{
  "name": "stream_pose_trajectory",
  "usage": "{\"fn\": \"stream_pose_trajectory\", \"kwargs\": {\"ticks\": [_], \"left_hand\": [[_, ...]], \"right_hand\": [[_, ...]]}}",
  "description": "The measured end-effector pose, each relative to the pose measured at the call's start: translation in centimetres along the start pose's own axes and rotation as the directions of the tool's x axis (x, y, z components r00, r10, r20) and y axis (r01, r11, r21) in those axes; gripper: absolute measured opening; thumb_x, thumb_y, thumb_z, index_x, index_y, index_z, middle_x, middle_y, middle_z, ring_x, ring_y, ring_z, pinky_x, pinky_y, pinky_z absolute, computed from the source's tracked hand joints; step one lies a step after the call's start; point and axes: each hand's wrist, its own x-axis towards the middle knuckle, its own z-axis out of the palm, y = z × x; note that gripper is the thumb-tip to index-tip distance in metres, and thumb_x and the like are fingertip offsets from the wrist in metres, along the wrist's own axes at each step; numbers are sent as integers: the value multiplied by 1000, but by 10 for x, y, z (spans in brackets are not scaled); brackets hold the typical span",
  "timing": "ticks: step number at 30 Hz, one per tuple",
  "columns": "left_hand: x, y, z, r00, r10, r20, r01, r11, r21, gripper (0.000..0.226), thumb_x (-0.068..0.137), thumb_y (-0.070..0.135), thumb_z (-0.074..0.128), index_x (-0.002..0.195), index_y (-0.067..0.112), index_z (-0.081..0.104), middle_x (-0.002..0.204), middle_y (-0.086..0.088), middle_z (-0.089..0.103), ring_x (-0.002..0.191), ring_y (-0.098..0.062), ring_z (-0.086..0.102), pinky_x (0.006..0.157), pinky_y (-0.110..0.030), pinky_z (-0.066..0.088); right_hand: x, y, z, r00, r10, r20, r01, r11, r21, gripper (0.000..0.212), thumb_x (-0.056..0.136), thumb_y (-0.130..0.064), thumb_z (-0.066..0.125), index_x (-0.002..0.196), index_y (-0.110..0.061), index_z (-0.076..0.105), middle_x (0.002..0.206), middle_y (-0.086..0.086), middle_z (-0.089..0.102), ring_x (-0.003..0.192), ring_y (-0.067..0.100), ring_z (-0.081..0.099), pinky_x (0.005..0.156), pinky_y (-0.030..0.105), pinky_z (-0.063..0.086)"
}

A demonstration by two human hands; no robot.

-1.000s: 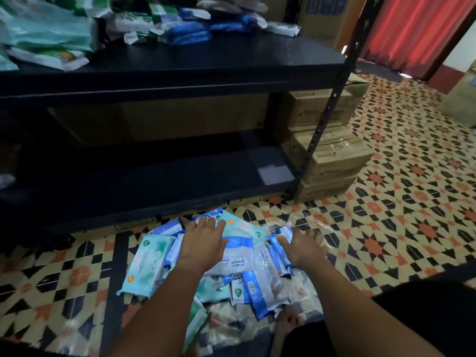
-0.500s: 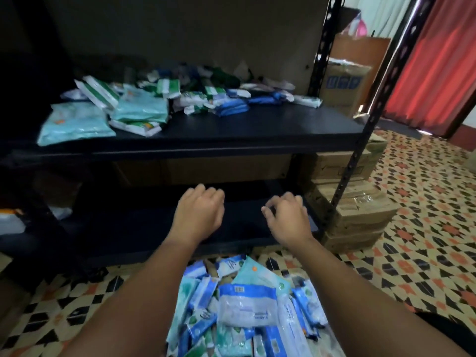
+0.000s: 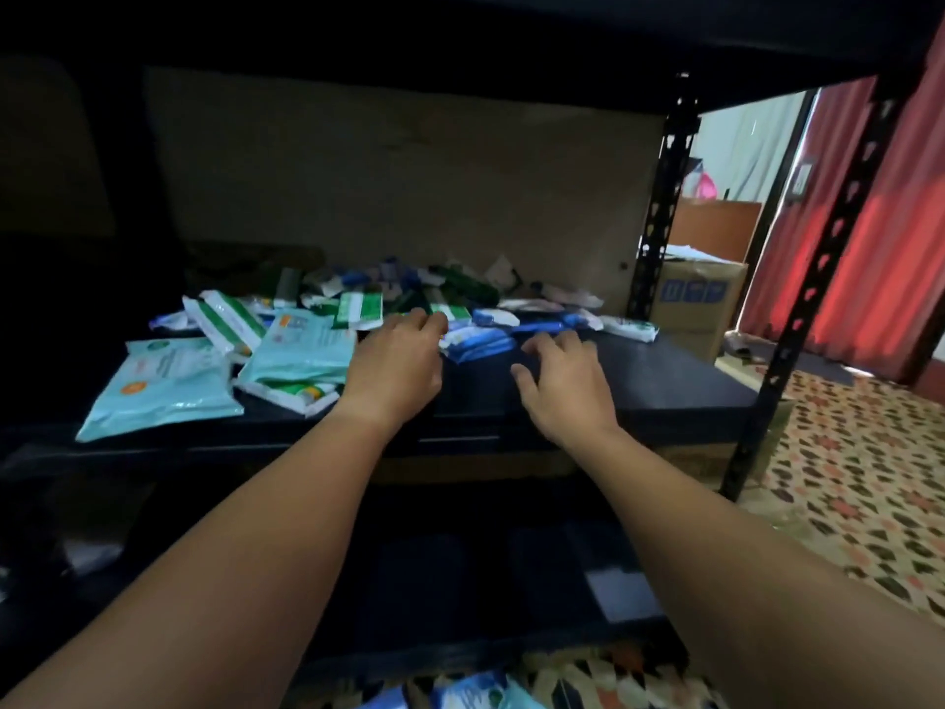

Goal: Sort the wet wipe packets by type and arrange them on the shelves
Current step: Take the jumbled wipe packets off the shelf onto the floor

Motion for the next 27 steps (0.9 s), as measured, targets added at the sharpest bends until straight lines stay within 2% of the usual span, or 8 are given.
{"fn": "stream_pose_trajectory", "kwargs": {"ticks": [4,6,10,15,17,20,23,27], "left_hand": [[37,-3,27,984,-101,149,104,994,-12,60,88,5,57,144,18,37,134,-13,44,117,-40,51,78,-49,48],[54,-5,43,983,-110,145,118,992,-43,58,92,7,54,147,17,36,137,-15,44,119,-40,50,78,-46,43],[90,-14,76,981,-162,109,177,974,-142,48,101,24,48,148,18,38,139,-17,46,121,-42,50,93,-48,45],[123,-22,111,941,-243,235,272,957,-101,51,99,55,41,144,30,40,143,-17,42,124,-44,48,104,-53,42],[134,-25,119,923,-271,272,304,948,-88,61,95,67,38,146,33,38,149,-17,38,131,-44,44,109,-55,37],[145,-27,120,922,-291,255,326,939,-111,70,92,72,43,148,29,40,147,-20,41,130,-43,48,107,-50,41],[151,-26,121,929,-317,190,347,925,-154,61,91,64,53,137,24,53,133,-19,52,116,-39,58,96,-44,50],[151,-23,123,904,-410,119,426,848,-315,46,82,46,71,113,12,69,114,-16,64,100,-37,65,84,-38,55]], "right_hand": [[38,5,21,1000,-5,29,6,999,-43,42,102,-39,51,140,-22,47,136,11,44,123,35,41,99,45,43],[57,7,36,1000,-13,17,14,999,-48,43,101,-36,51,142,-24,46,139,10,40,123,35,39,99,44,41],[94,13,62,999,-24,25,26,994,-106,58,97,-25,52,152,-31,34,155,15,25,140,41,22,107,53,35],[135,24,78,989,0,150,19,991,-129,81,91,-8,53,154,-47,20,163,8,-2,149,40,-10,108,71,27],[149,30,84,982,-15,188,48,984,-173,78,91,-9,52,152,-48,22,161,9,3,148,42,-8,106,72,30],[161,37,94,977,-92,194,133,969,-209,68,94,-14,53,148,-46,29,148,11,22,142,41,13,101,68,39],[163,43,101,966,-200,166,237,939,-250,66,93,-14,56,148,-41,31,140,11,34,133,38,30,99,58,43],[165,49,103,950,-265,165,302,912,-276,70,93,-8,56,150,-36,27,140,13,33,133,36,29,87,51,51]]}}
